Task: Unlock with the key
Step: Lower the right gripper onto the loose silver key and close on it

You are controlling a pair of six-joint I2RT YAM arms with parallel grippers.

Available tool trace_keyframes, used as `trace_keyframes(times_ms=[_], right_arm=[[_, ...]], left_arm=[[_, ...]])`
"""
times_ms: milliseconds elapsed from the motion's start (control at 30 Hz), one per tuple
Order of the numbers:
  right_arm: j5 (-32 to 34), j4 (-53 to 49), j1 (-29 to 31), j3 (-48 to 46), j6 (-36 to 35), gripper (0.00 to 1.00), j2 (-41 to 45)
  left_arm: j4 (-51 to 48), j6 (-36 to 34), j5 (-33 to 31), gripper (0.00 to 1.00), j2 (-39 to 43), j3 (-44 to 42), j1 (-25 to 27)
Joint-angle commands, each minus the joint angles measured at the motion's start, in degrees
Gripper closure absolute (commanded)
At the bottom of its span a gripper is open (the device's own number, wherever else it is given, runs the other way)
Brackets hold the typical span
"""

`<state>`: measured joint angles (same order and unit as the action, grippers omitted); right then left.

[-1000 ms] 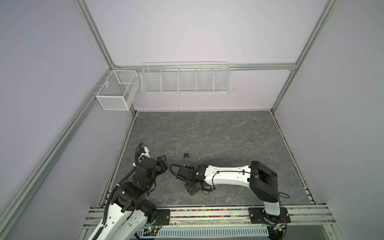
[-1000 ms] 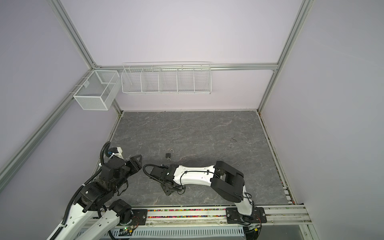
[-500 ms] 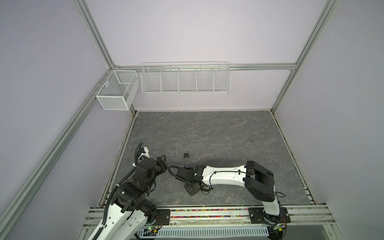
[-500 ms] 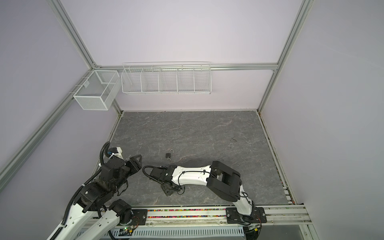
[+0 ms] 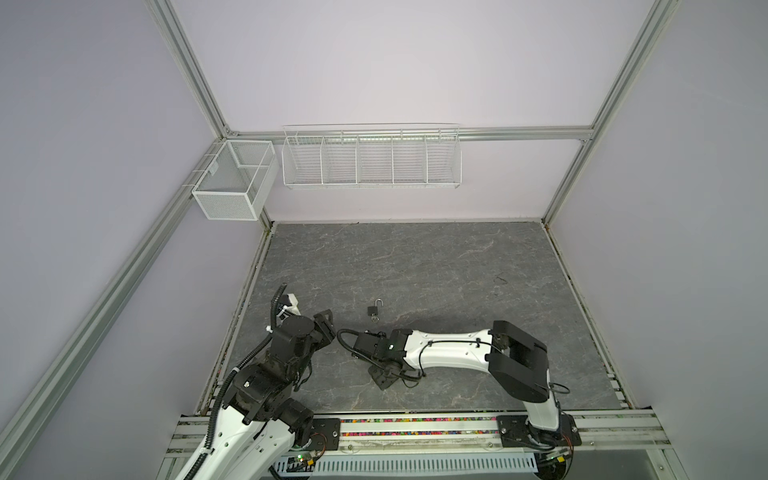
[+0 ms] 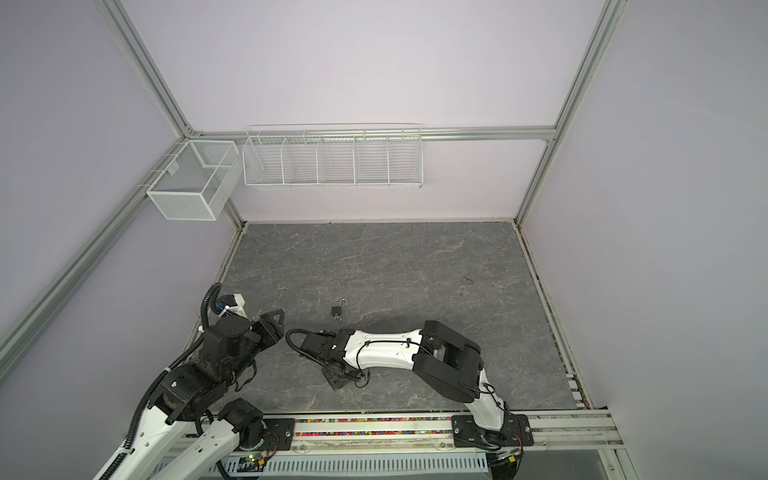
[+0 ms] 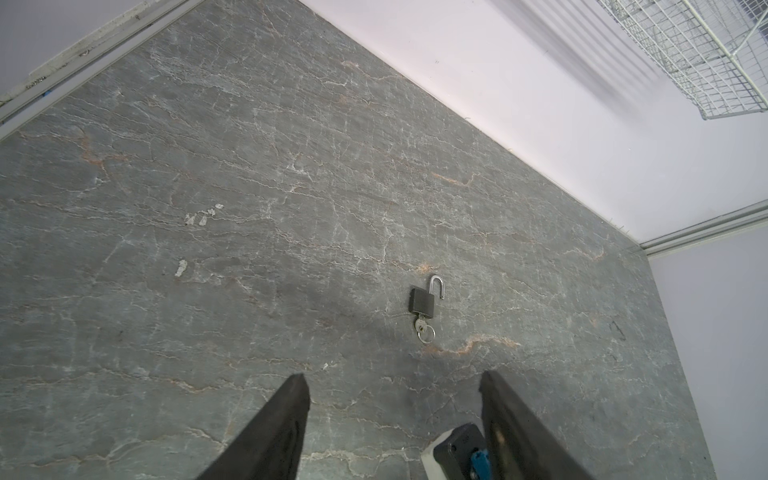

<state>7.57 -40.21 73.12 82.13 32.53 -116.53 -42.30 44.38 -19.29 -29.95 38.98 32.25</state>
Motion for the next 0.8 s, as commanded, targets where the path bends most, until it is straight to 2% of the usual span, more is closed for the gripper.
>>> trace_keyframes(times_ms=[0,433,767], right_arm=[[-1.1,0.5,-0.2,-0.9,-0.1,0.77,-1.6],[-0.5,2.4,-0.3,-3.1,0.2,0.91,-0.1],[0.5,8.0,-1.7,-4.9,-0.2,0.93,2.6]], left_arm=[[-0.4,0.7,-0.7,0.34,0.1,-1.0,-0.3],[-0.4,1.8,0.4,0.34,0.4,-0.6,-0.3],[0.2,3.3,2.2,0.35,1.4,-0.2,-0.2]])
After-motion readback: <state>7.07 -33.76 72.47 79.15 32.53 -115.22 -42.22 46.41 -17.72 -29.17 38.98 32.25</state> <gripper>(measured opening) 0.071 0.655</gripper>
